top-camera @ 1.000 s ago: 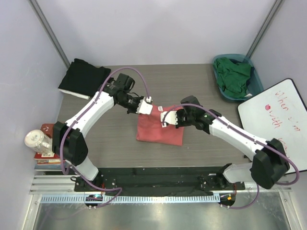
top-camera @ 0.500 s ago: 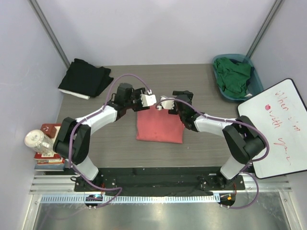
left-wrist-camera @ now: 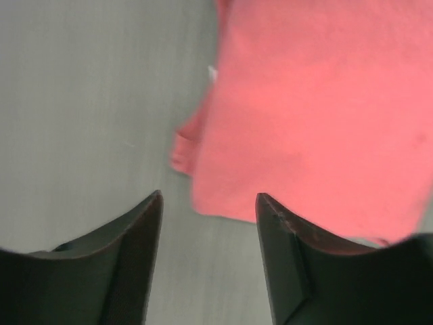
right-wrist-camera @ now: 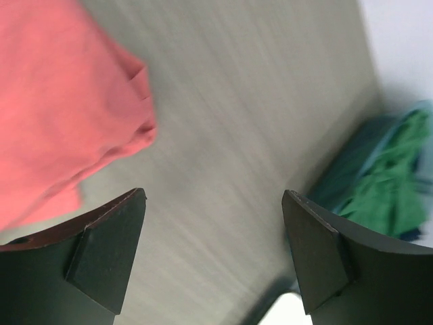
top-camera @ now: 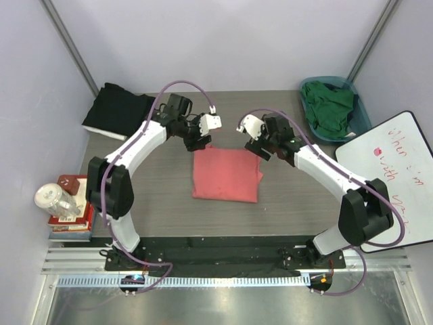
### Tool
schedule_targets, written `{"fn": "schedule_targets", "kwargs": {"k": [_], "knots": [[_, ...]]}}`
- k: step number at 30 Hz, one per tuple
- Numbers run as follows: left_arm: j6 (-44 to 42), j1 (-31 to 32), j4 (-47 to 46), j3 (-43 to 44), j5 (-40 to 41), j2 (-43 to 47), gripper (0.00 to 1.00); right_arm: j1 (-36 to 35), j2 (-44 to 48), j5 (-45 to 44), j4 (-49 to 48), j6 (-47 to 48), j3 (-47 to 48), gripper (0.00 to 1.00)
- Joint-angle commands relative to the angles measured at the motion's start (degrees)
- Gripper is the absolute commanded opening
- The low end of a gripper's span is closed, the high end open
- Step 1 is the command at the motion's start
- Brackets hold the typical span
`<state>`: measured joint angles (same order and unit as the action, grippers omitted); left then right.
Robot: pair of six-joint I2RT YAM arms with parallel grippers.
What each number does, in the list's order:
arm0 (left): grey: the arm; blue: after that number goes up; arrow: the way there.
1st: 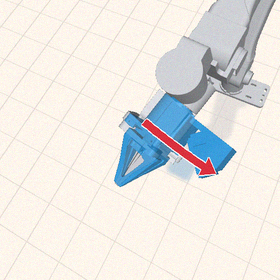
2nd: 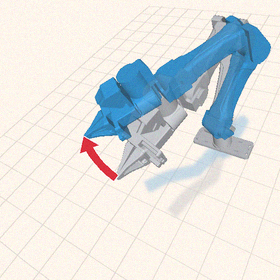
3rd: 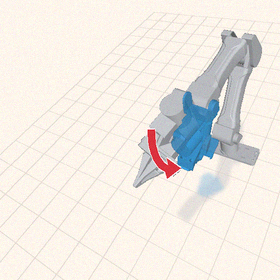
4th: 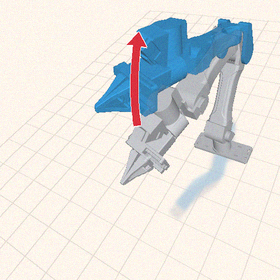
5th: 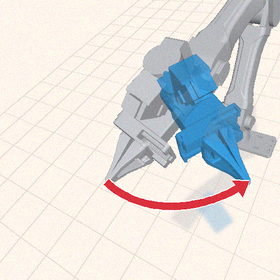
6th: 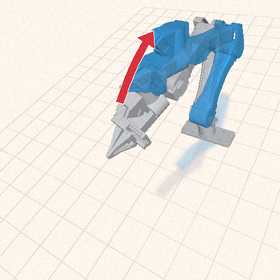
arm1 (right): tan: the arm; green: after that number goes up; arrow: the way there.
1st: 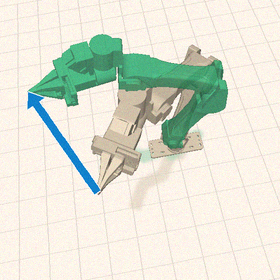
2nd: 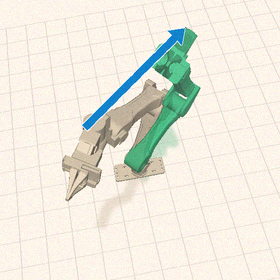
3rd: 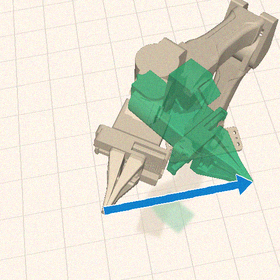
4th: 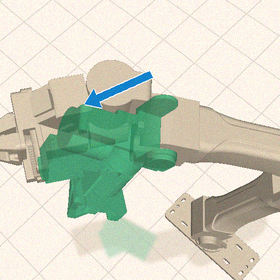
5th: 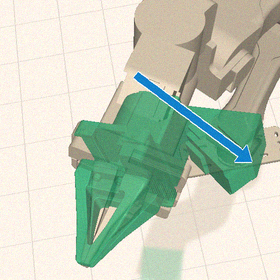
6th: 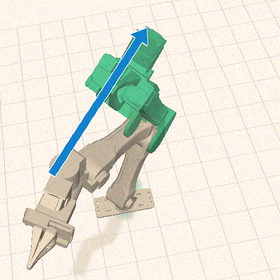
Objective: Fold and stack the t-shirts
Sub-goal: Fold the long partially folded tshirt into a neat square, then put the neatly folded tshirt into the corner of the board with the left arm
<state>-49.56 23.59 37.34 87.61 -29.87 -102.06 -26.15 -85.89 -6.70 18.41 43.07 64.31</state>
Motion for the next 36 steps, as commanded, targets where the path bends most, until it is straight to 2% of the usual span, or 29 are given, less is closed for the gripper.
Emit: {"fn": "schedule_targets", "kwargs": {"k": [1,2,4,5,7,8,9,11,16,23,36], "knots": [[14.4,-5.2,16.8,1.1,-7.7,-5.9,0.71,1.9,3.4,11.5,12.2,-7.4,1.3,0.89],[19.5,-5.8,15.1,0.8,-8.2,-6.1,0.72,2.2,3.3,11.6,12.3,-8.5,1.3,0.9],[24.0,-7.8,14.7,0.6,-11.9,-7.1,0.79,3.6,2.6,13.5,12.9,-13.1,1.7,0.92],[28.9,-8.5,13.1,-0.2,-12.5,-7.3,0.83,5.3,2.5,15.9,12.9,-15.3,1.9,0.94],[33.3,-11.1,10.3,-2.2,-15.8,-6.9,0.96,7.2,1.3,20.2,13.3,-22.0,2.1,0.96],[38.5,-11.8,6.8,-4.7,-15.8,-6.6,0.99,8.8,0.9,23.9,13.1,-23.8,2.1,0.96],[39.8,-12.6,5.6,-6.0,-16.7,-6.4,1.0,9.4,-0.1,25.7,13.0,-25.4,2.1,0.96],[42.0,-14.4,3.8,-8.9,-19.6,-6.4,1.0,9.6,-0.9,27.3,11.8,-27.5,2.6,0.96],[46.8,-15.1,-2.2,-13.8,-24.1,-7.2,1.0,9.8,-3.2,26.7,10.9,-26.2,6.6,0.96],[55.2,-15.1,-10.3,-16.9,-21.7,-10.8,1.0,9.8,-3.8,27.4,11.4,-25.9,9.5,0.96],[63.5,-10.0,-19.6,-19.0,-19.6,-15.0,1.0,10.9,-1.7,18.1,12.9,-25.2,-4.3,0.96]]}}
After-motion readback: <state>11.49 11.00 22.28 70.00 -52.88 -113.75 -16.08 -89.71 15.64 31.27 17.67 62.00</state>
